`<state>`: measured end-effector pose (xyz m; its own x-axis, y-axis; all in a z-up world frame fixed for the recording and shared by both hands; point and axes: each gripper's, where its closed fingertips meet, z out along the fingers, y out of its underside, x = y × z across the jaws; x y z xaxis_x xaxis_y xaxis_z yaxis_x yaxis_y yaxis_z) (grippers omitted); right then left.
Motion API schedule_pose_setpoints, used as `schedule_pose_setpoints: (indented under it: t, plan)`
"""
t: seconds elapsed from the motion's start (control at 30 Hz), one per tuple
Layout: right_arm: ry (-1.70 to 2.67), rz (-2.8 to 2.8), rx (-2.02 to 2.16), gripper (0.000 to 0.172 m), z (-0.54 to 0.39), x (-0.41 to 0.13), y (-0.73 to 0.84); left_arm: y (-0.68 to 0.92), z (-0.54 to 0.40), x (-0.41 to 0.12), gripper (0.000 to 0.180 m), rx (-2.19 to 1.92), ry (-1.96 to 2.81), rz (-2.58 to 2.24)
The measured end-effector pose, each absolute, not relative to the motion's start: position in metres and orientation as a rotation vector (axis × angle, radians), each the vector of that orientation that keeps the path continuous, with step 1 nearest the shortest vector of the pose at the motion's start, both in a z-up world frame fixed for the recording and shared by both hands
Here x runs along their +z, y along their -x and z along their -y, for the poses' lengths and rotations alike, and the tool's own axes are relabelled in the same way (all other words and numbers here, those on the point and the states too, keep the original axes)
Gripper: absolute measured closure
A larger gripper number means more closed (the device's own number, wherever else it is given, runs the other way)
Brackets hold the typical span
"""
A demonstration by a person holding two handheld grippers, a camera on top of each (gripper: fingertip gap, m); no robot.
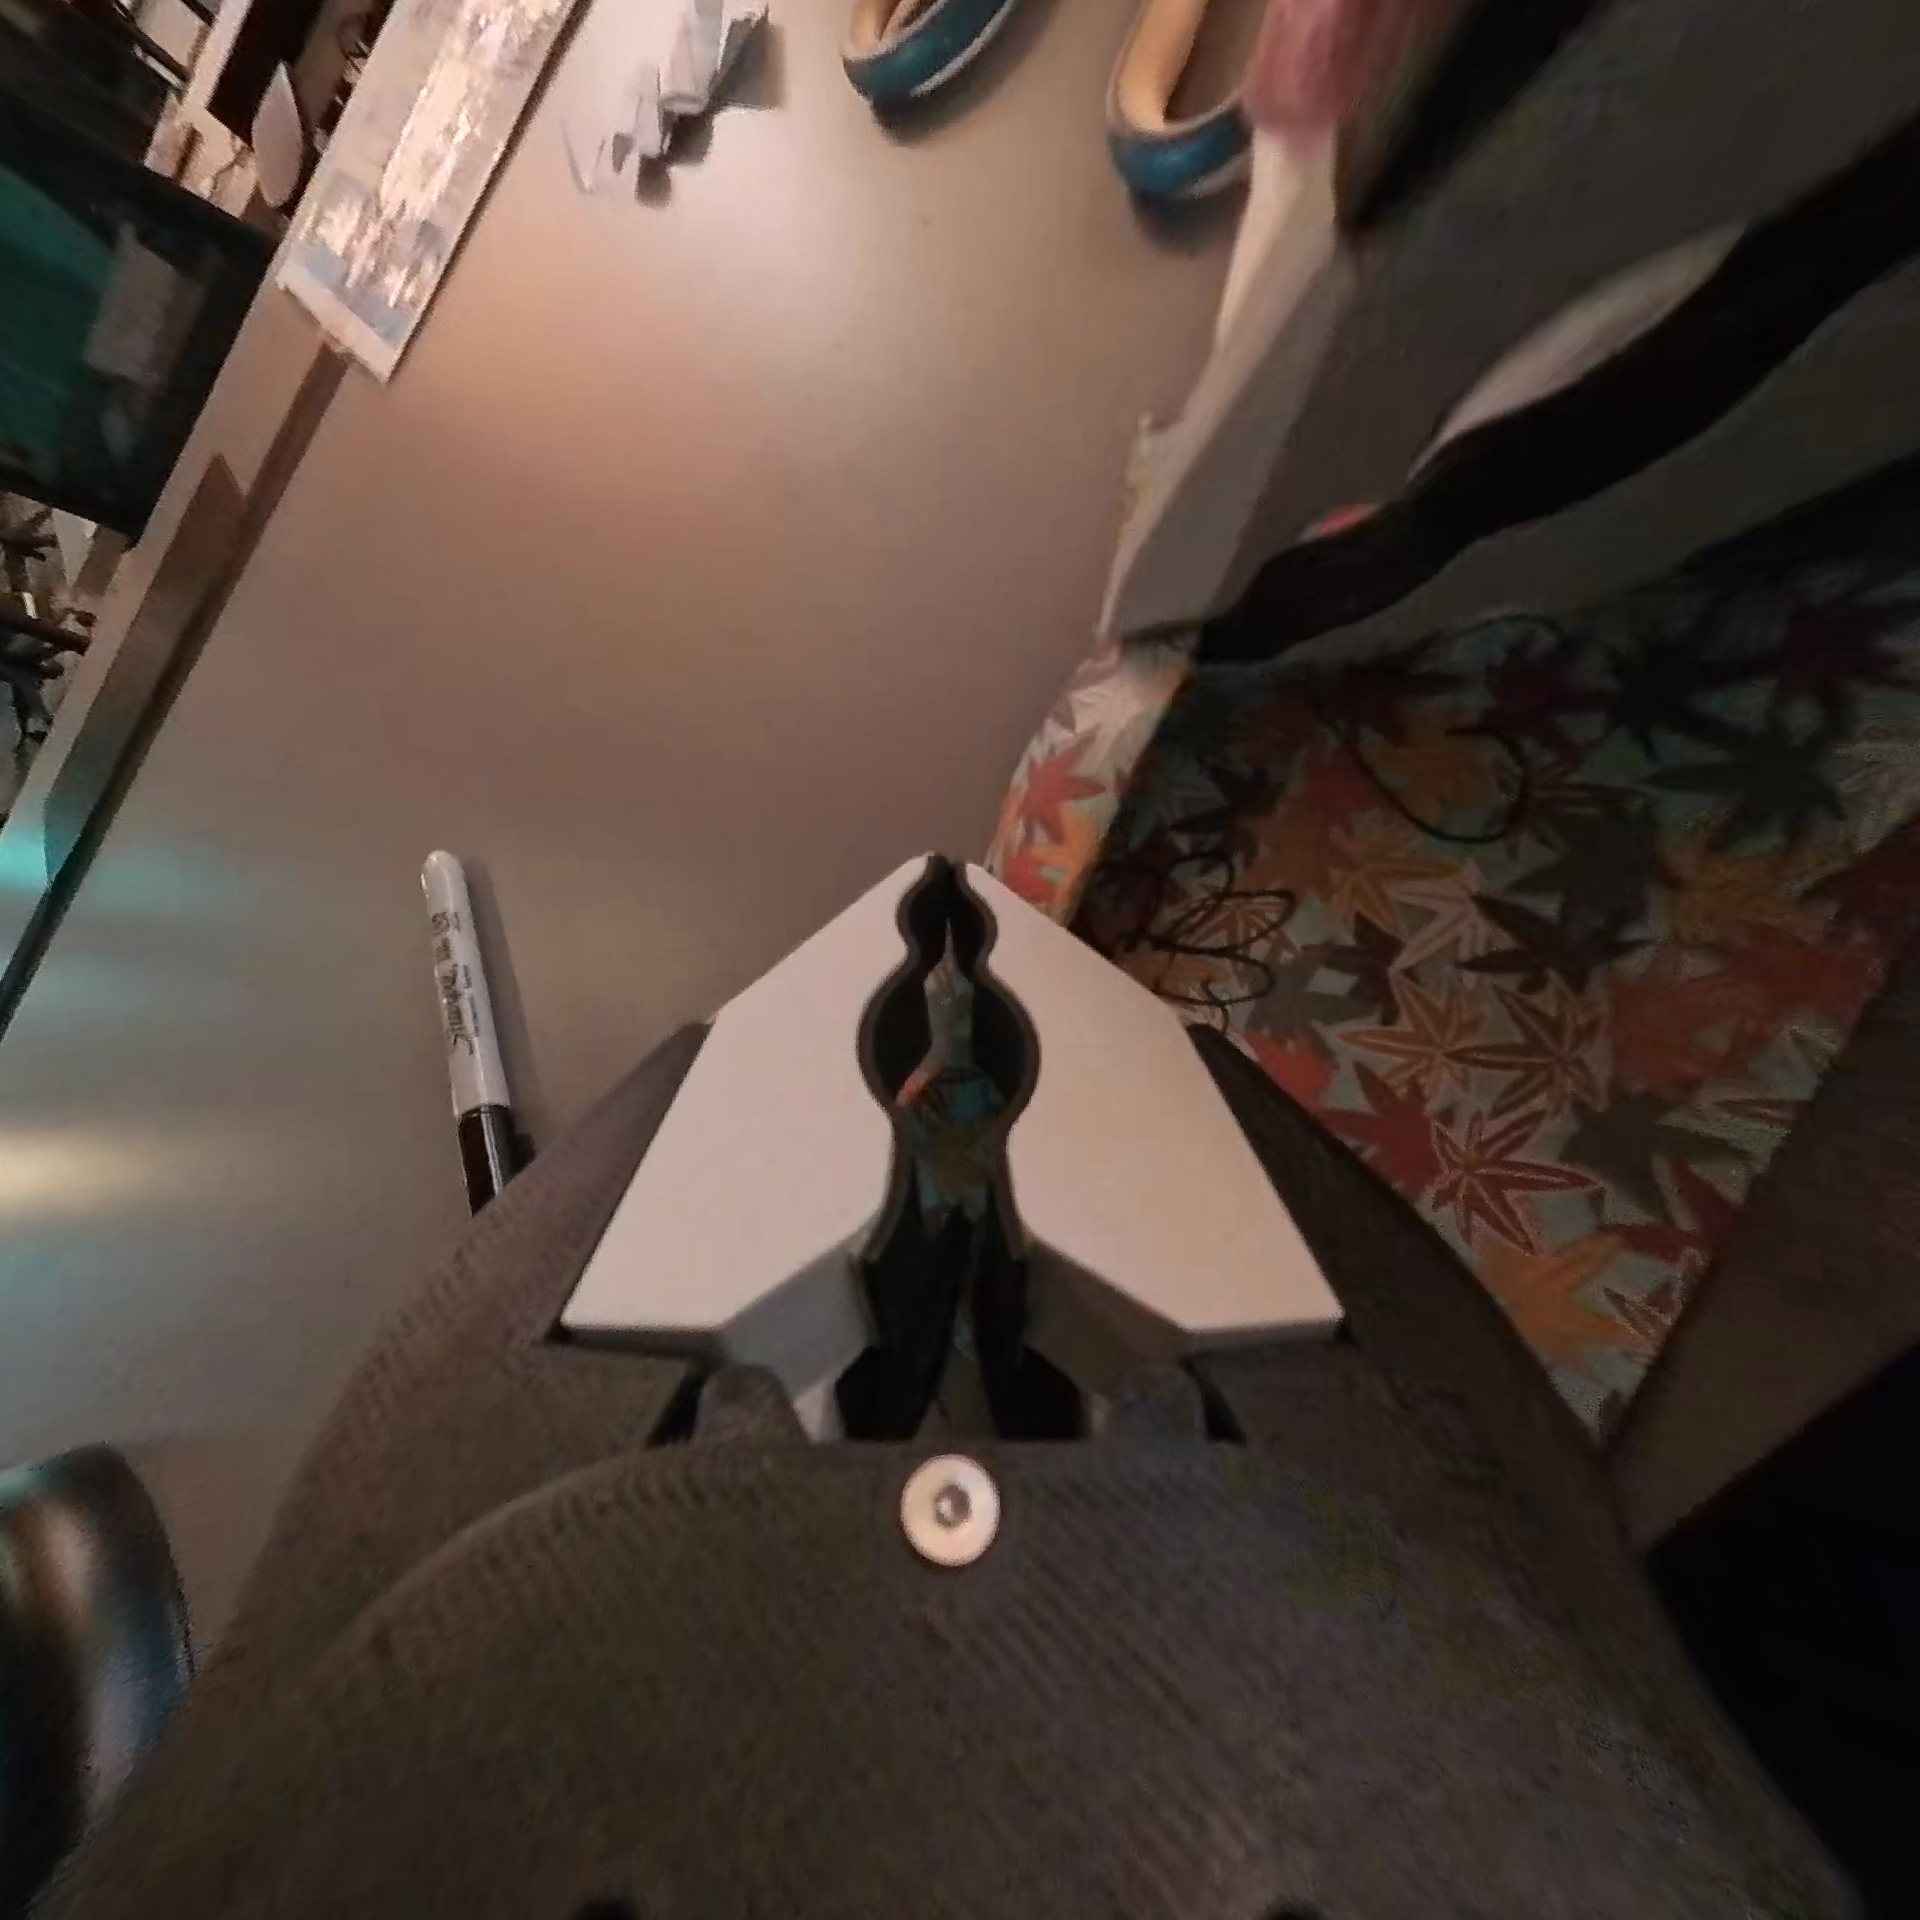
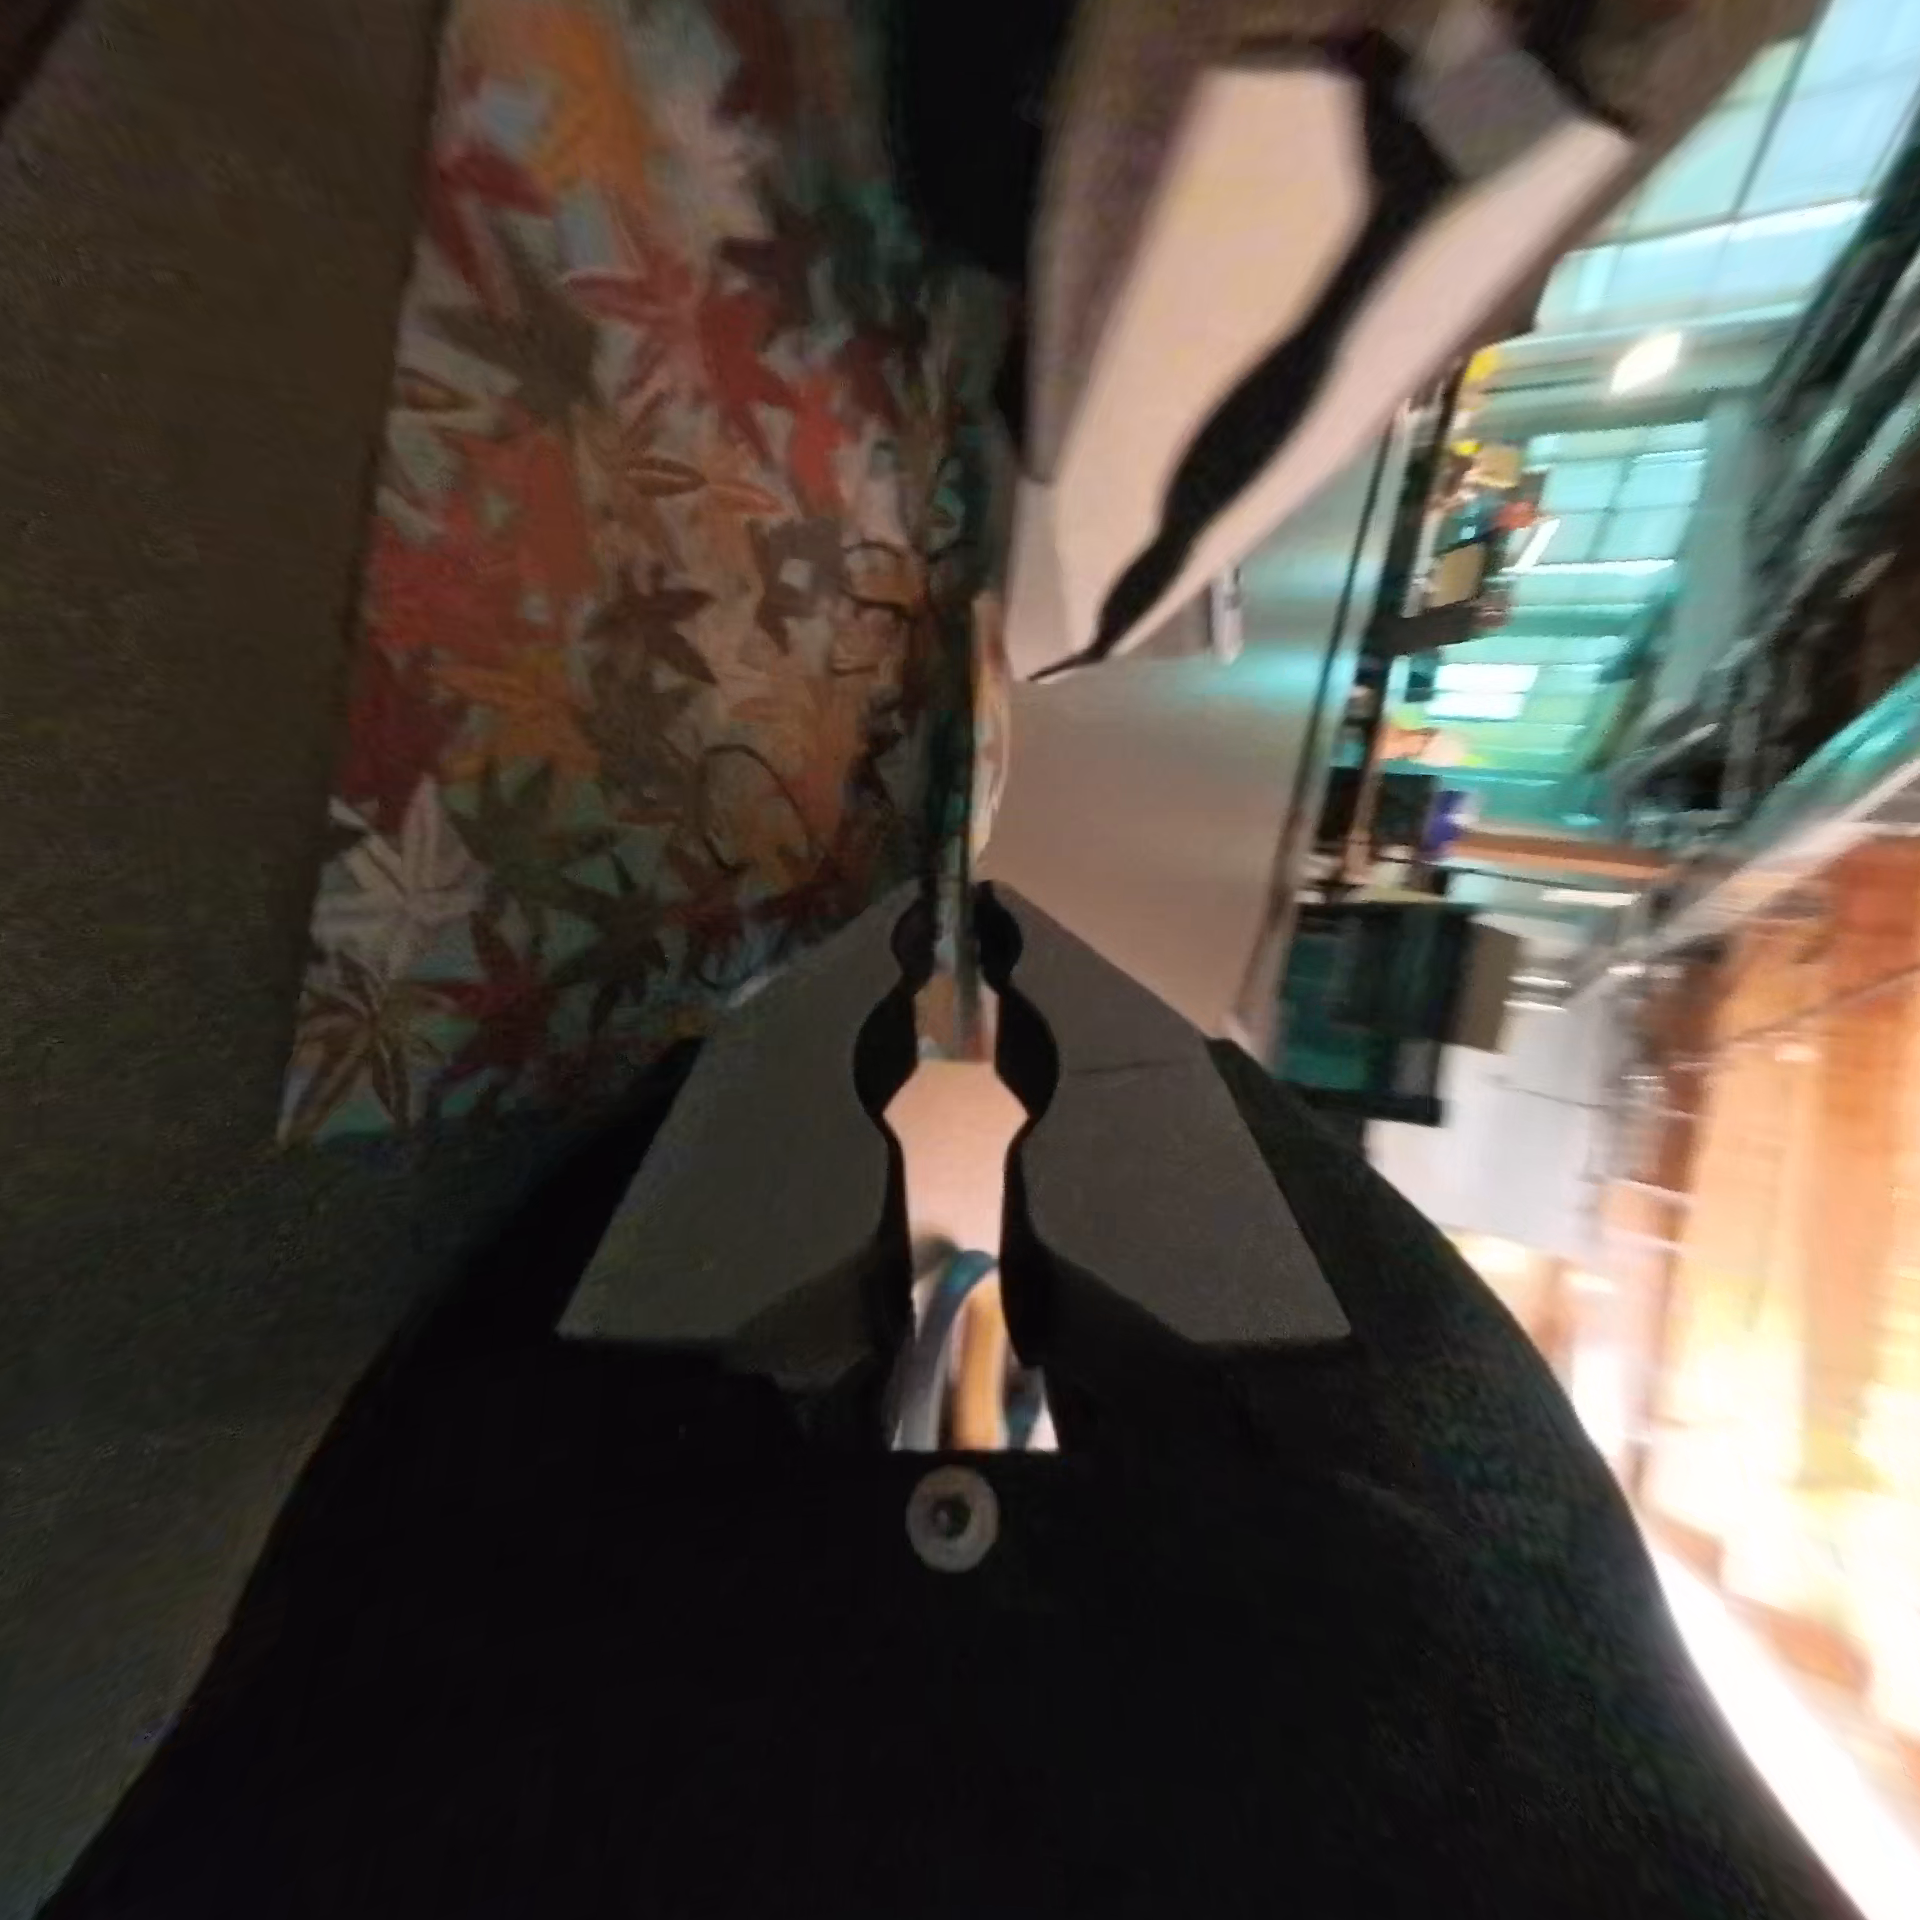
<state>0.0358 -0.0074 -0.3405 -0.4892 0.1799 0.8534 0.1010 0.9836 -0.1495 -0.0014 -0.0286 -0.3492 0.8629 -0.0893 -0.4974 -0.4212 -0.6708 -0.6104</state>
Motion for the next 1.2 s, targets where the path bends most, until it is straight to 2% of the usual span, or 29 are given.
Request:
schedule_pose_setpoints:
  t: [0.07,0.1,0.17,0.23,0.3,0.6,1.2]
  plan:
    - [0.375,2.113,0.360,0.147,0.006,-0.328,-0.046,0.001,0.029,-0.349,0.180,0.555,2.266,-0.368]
    - [0.473,2.096,0.519,0.143,0.005,-0.317,-0.050,0.001,0.029,-0.349,0.180,0.550,2.262,-0.370]
    - [0.691,2.001,0.894,0.149,0.004,-0.288,-0.053,0.000,0.029,-0.349,0.180,0.553,2.260,-0.381]
    - [0.943,1.874,1.219,0.172,0.002,-0.265,-0.046,0.000,0.029,-0.349,0.180,0.559,2.259,-0.387]
    - [1.085,1.936,1.362,0.172,0.013,-0.270,-0.040,-0.001,0.029,-0.349,0.180,0.566,2.256,-0.397]
    - [1.198,2.285,1.004,0.172,0.034,-0.347,-0.017,-0.003,0.029,-0.349,0.180,0.518,2.251,-0.410]
    - [1.178,2.189,0.914,0.172,0.004,-0.348,-0.050,0.033,0.082,-0.348,0.180,0.665,2.170,-0.639]
